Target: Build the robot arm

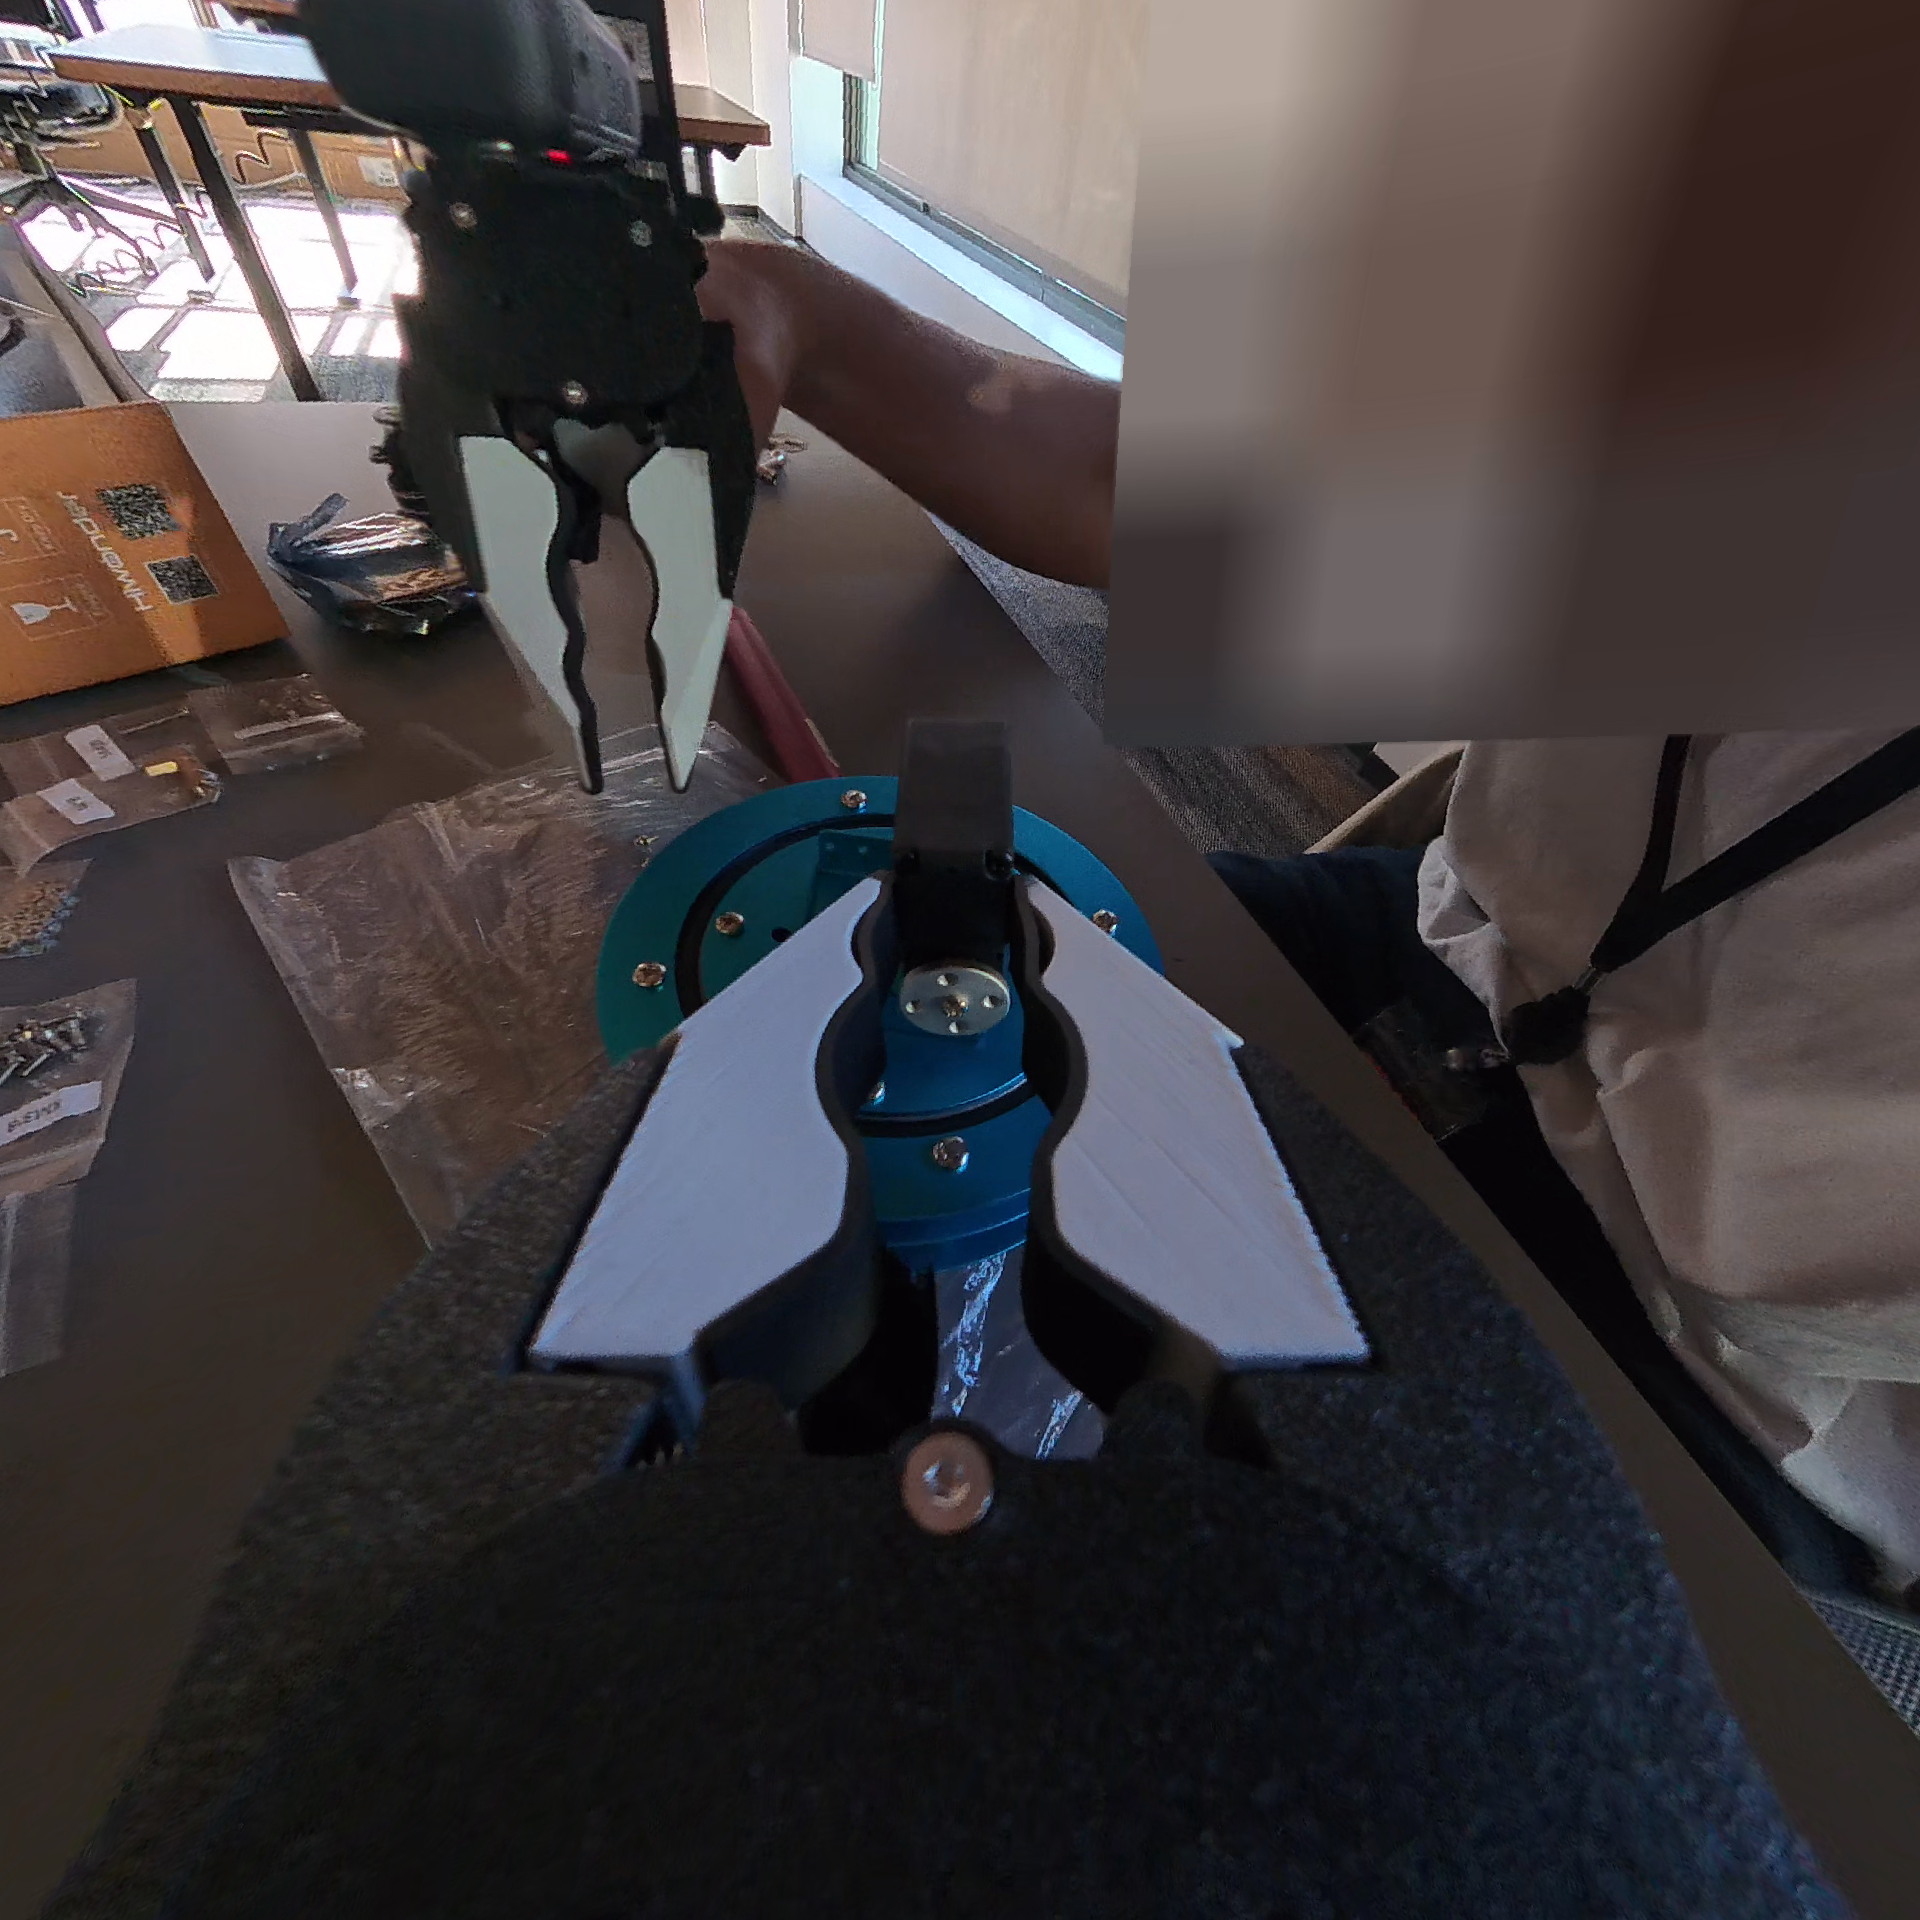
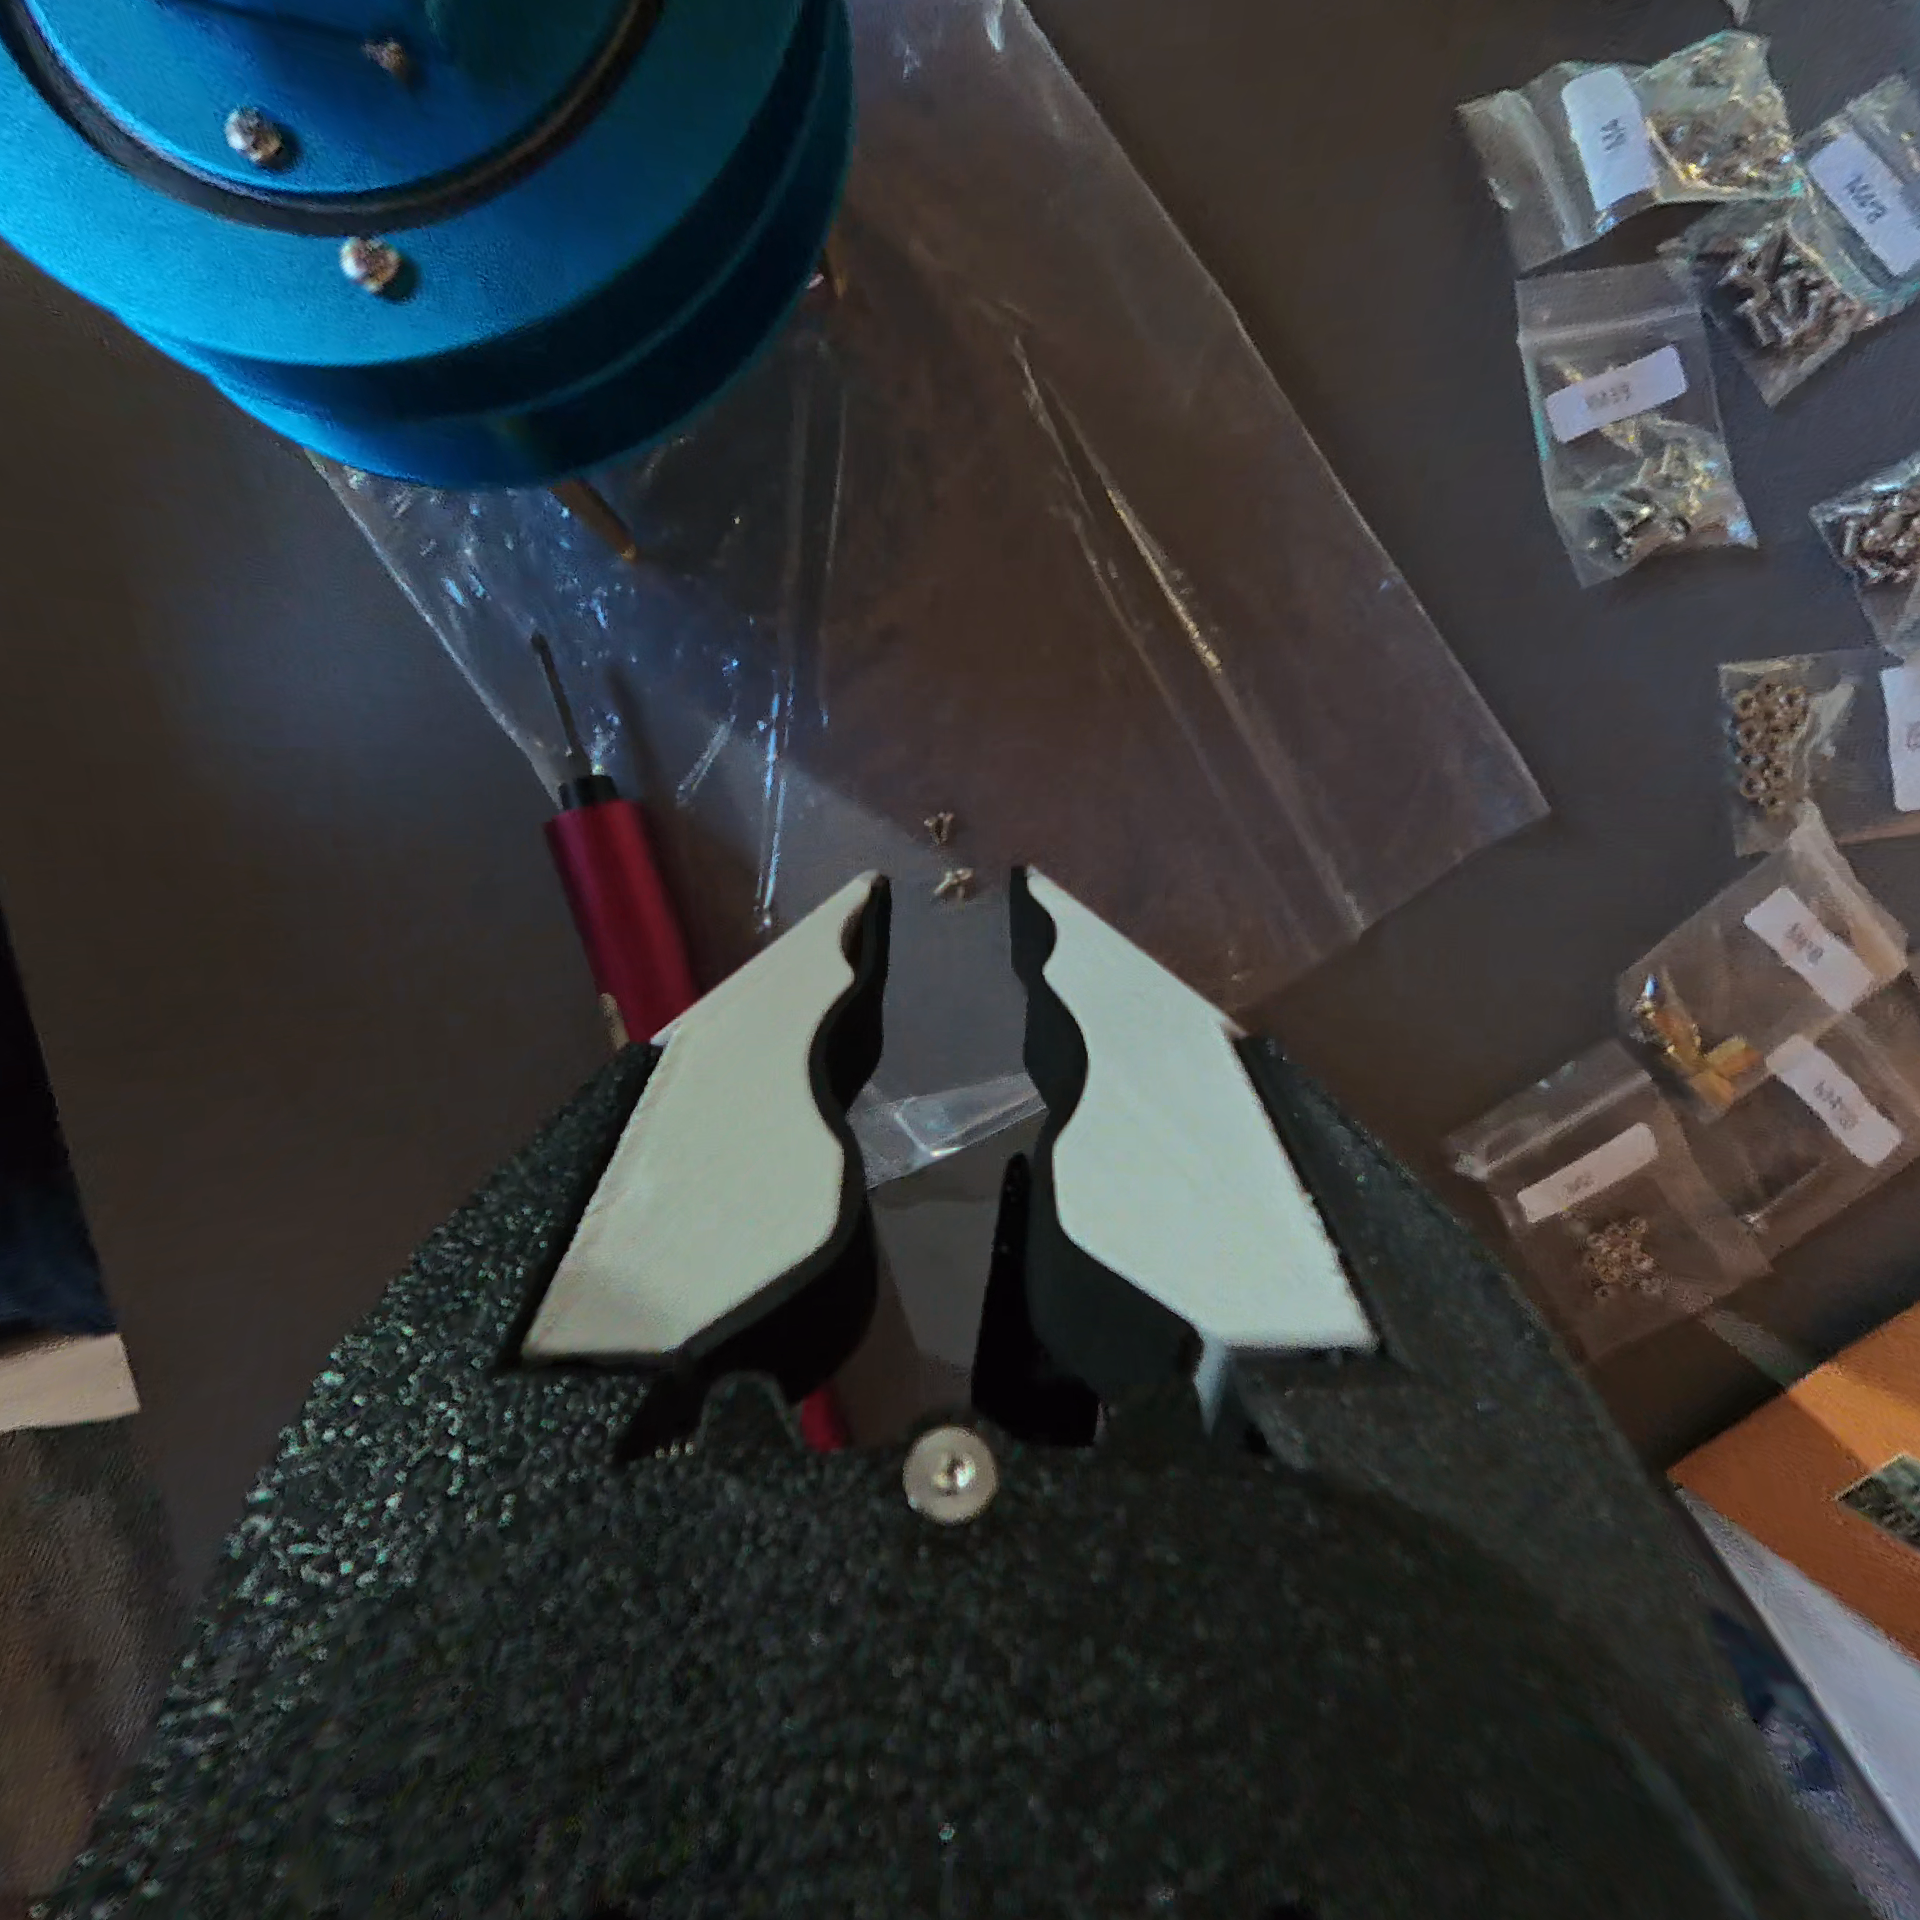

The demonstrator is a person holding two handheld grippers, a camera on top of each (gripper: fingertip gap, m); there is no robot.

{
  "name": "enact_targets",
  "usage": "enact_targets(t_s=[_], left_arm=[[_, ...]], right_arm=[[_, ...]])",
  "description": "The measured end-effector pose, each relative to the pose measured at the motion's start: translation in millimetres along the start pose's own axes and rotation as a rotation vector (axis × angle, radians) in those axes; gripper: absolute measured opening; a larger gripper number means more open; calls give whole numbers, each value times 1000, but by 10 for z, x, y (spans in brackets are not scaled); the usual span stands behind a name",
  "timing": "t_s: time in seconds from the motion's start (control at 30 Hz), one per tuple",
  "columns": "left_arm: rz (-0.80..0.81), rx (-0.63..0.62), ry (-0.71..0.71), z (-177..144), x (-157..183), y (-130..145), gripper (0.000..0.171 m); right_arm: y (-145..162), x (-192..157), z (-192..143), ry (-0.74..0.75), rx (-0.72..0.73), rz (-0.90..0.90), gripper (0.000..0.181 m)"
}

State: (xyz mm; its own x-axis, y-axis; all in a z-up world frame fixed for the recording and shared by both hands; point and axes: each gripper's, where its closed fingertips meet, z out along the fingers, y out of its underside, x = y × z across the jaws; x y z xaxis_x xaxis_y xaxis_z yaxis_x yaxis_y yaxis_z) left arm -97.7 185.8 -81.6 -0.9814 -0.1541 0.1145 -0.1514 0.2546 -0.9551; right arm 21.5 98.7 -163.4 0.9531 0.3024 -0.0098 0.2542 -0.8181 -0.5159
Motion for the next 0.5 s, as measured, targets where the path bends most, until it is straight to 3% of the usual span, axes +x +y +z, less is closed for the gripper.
enact_targets(t_s=[0.23, 0.5], left_arm=[[0, 2, -7, -12, -9, 6, 20], [-7, -12, -3, -18, -3, 9, 19]], right_arm=[[9, -74, 49, -6, 89, 52, 17], [-574, -460, 187, -313, 239, -120, 12]])
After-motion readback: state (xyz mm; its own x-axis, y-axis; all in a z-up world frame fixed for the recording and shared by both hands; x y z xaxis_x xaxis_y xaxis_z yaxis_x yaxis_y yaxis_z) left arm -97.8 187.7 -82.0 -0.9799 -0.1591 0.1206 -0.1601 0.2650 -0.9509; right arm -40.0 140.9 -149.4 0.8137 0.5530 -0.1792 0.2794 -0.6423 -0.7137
